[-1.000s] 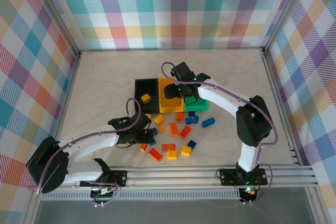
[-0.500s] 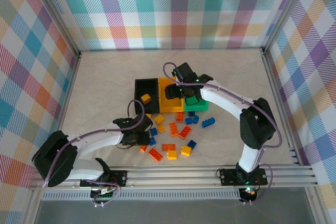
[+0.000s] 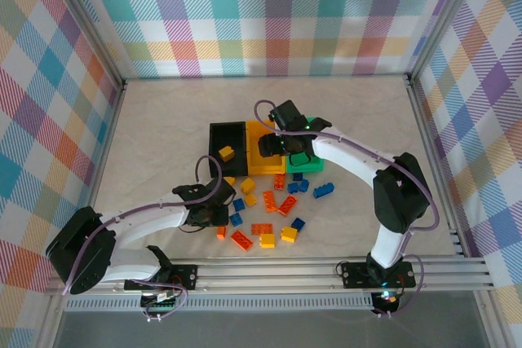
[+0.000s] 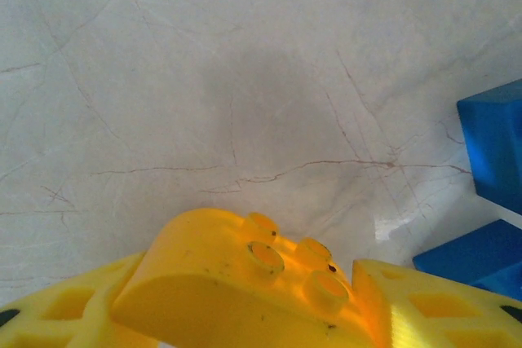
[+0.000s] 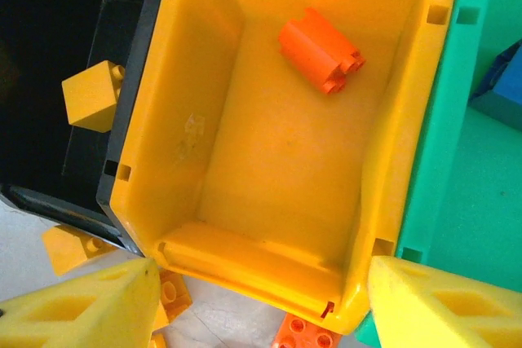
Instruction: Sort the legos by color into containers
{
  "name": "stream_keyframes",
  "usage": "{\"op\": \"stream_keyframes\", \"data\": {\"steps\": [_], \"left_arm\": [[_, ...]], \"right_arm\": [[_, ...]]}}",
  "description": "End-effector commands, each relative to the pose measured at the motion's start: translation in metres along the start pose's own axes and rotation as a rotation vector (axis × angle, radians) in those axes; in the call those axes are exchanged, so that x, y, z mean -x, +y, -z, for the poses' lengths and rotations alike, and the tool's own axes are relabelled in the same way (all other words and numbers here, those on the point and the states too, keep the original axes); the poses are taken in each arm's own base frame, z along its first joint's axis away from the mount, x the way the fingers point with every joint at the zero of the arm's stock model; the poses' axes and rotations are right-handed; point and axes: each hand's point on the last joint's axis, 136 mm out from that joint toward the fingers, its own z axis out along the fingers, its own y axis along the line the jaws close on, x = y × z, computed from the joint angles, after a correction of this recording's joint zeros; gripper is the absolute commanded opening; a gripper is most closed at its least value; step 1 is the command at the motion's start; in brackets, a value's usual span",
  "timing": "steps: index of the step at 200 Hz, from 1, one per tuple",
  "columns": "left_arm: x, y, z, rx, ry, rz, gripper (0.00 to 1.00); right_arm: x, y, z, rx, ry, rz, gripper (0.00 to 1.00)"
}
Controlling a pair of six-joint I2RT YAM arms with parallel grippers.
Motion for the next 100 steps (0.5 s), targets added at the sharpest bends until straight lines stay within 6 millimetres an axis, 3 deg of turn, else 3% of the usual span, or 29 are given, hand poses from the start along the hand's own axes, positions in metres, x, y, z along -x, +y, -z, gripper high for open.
{"op": "stream_keyframes", "data": {"steps": [1, 43, 75, 100], "left_arm": [[0.009, 0.002, 0.014, 0.005, -0.030, 0.009, 0.47], [0.048, -0.011, 0.057, -0.053, -0.129, 0.016, 0.47], [0.102, -0.023, 0.074, -0.107, -0.207, 0.071, 0.46], [0.152, -0.029, 0.070, -0.114, -0.252, 0.114, 0.45]], "right_arm": [[0.008, 0.000, 0.015, 0.008, -0.047, -0.014, 0.68], [0.008, -0.004, 0.023, 0.011, -0.067, -0.030, 0.68], [0.004, -0.007, 0.029, 0.009, -0.071, -0.039, 0.68], [-0.002, -0.011, 0.033, 0.006, -0.068, -0.045, 0.68]]}}
